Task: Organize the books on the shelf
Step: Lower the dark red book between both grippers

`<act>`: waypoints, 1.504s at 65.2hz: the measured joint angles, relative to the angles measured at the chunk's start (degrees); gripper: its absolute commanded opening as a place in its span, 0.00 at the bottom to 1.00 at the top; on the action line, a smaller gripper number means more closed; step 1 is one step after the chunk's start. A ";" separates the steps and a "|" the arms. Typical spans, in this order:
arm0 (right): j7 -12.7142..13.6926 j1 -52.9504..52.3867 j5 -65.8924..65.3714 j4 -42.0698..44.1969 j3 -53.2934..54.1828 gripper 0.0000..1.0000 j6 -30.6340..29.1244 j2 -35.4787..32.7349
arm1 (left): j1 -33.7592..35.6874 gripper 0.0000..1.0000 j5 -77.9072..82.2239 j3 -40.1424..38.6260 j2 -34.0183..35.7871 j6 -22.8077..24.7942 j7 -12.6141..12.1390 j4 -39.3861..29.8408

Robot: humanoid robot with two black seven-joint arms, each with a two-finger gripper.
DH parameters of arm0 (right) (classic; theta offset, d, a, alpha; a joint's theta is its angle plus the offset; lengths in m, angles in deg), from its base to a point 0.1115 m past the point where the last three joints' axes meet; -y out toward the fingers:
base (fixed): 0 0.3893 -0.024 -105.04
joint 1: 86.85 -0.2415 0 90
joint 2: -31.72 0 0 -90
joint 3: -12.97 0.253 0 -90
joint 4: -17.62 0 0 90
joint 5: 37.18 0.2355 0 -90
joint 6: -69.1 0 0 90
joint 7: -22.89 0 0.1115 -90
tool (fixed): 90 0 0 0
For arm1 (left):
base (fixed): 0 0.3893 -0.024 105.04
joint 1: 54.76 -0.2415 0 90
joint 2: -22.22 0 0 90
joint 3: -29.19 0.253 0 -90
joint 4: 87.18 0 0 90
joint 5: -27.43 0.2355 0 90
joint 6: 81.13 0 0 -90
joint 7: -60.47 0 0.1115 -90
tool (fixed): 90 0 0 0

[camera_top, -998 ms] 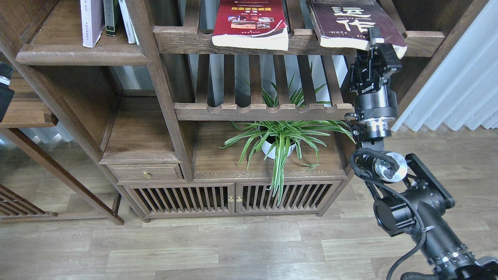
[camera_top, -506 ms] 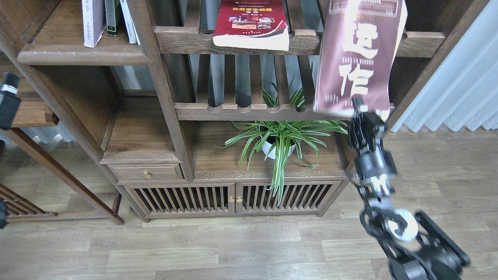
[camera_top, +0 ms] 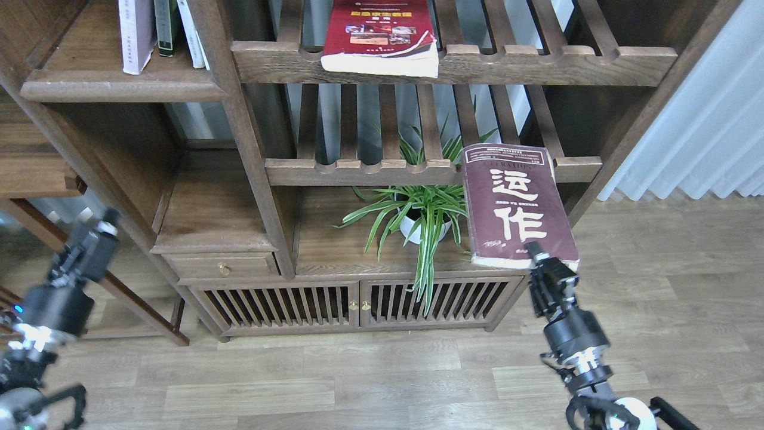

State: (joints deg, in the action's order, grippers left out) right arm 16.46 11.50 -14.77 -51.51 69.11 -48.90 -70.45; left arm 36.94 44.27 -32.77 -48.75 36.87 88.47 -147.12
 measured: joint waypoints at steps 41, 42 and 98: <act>8.90 10.53 -3.06 3.64 -11.95 0.03 0.00 8.04 | -7.87 0.94 -23.61 18.04 -5.43 0.00 -9.04 0.00; 8.91 10.57 -3.12 3.64 -12.13 0.03 0.00 8.22 | -7.85 0.94 -24.05 18.57 -5.39 0.00 -9.04 0.00; 10.29 12.93 -3.91 4.65 -16.87 0.03 -0.01 12.14 | -6.67 0.92 -30.03 31.19 -10.77 0.00 -8.71 1.78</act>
State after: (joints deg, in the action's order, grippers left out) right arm 26.75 24.43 -18.68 -46.86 52.24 -48.91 -58.31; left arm 30.27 14.23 -1.58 -59.51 36.87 79.76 -145.34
